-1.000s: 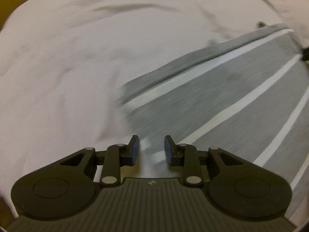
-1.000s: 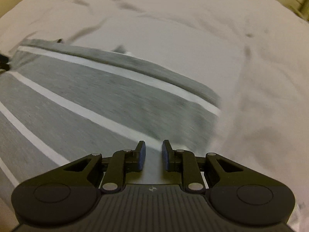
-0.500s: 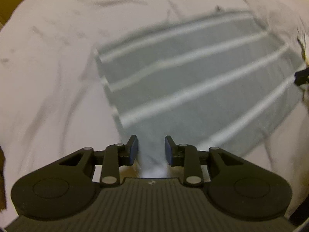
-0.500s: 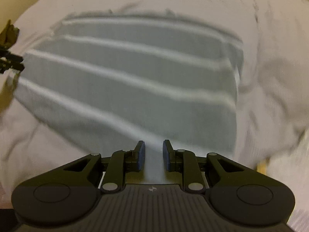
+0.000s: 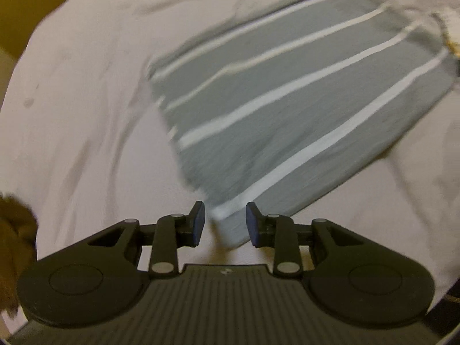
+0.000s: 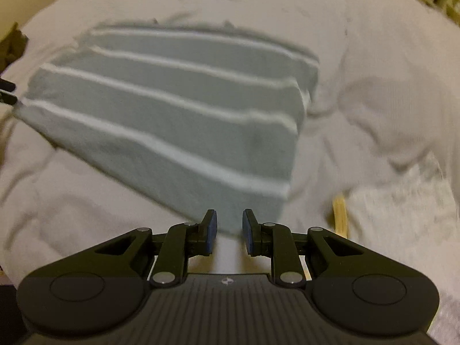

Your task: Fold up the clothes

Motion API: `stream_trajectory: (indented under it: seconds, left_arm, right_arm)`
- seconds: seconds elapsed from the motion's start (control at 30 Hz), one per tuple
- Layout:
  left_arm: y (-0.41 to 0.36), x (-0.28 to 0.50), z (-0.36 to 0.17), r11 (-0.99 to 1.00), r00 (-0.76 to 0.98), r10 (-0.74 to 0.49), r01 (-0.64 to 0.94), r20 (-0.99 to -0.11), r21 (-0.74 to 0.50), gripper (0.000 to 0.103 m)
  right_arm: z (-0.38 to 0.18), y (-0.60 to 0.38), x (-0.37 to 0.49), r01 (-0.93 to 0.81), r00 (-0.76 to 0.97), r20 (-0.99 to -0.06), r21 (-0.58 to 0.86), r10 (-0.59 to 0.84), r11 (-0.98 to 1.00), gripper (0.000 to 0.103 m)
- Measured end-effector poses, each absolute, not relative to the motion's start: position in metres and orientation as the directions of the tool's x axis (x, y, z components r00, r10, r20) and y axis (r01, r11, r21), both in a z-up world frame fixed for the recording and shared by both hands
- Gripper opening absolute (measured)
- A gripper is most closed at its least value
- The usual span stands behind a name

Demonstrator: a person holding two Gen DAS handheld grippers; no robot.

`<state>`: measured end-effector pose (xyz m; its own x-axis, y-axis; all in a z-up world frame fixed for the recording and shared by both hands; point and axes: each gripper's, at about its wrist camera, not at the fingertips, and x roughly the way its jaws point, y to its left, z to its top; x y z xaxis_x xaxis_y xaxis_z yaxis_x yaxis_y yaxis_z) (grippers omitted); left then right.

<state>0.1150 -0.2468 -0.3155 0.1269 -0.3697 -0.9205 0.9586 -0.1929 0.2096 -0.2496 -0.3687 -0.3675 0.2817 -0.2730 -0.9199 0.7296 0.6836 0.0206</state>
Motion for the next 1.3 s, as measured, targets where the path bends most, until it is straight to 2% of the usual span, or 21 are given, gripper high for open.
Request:
stream_trajectory:
  seconds: [0.2, 0.4, 0.6, 0.77, 0.83, 0.93, 1.1, 1.2, 1.3]
  left_arm:
    - [-0.266, 0.078, -0.336, -0.266, 0.056, -0.383, 0.949, -0.922, 0.169, 0.027]
    - [-0.265, 0.105, -0.362, -0.217, 0.094, -0.322, 0.961, -0.942, 0.171, 0.030]
    - [-0.249, 0.144, -0.354, -0.114, 0.162, -0.283, 0.973, -0.945, 0.201, 0.029]
    - [-0.237, 0.135, -0.331, -0.167, 0.180, -0.336, 0.955, -0.925, 0.246, 0.029]
    - [-0.231, 0.116, -0.326, -0.246, 0.179, -0.367, 0.928, -0.913, 0.281, 0.029]
    - [-0.220, 0.082, -0.330, -0.401, 0.182, -0.412, 0.844, -0.893, 0.357, 0.041]
    - [-0.203, 0.050, -0.370, -0.581, 0.248, -0.463, 0.641, -0.851, 0.502, 0.046]
    - [-0.199, 0.044, -0.390, -0.605, 0.298, -0.537, 0.516, -0.789, 0.606, 0.049]
    - [-0.199, 0.047, -0.403, -0.603, 0.327, -0.595, 0.422, -0.734, 0.677, 0.047]
  right_arm:
    - [-0.386, -0.414, -0.240, 0.755, 0.298, -0.907, 0.033, -0.298, 0.654, 0.022]
    - [-0.409, -0.439, -0.250, 0.747, 0.263, -0.928, 0.023, -0.264, 0.664, 0.021]
    - [-0.401, -0.435, -0.281, 0.806, 0.191, -0.939, -0.017, -0.287, 0.592, 0.028]
    - [-0.374, -0.410, -0.277, 0.779, 0.204, -0.929, -0.037, -0.309, 0.626, 0.031]
    - [-0.365, -0.391, -0.262, 0.732, 0.234, -0.924, -0.038, -0.303, 0.681, 0.036]
    - [-0.364, -0.355, -0.235, 0.597, 0.246, -0.915, -0.119, -0.321, 0.794, 0.054]
    - [-0.396, -0.304, -0.206, 0.290, 0.225, -0.883, -0.342, -0.411, 0.894, 0.054]
    - [-0.419, -0.286, -0.200, 0.107, 0.223, -0.840, -0.482, -0.494, 0.869, 0.060]
    - [-0.431, -0.280, -0.197, 0.002, 0.252, -0.793, -0.572, -0.554, 0.820, 0.060]
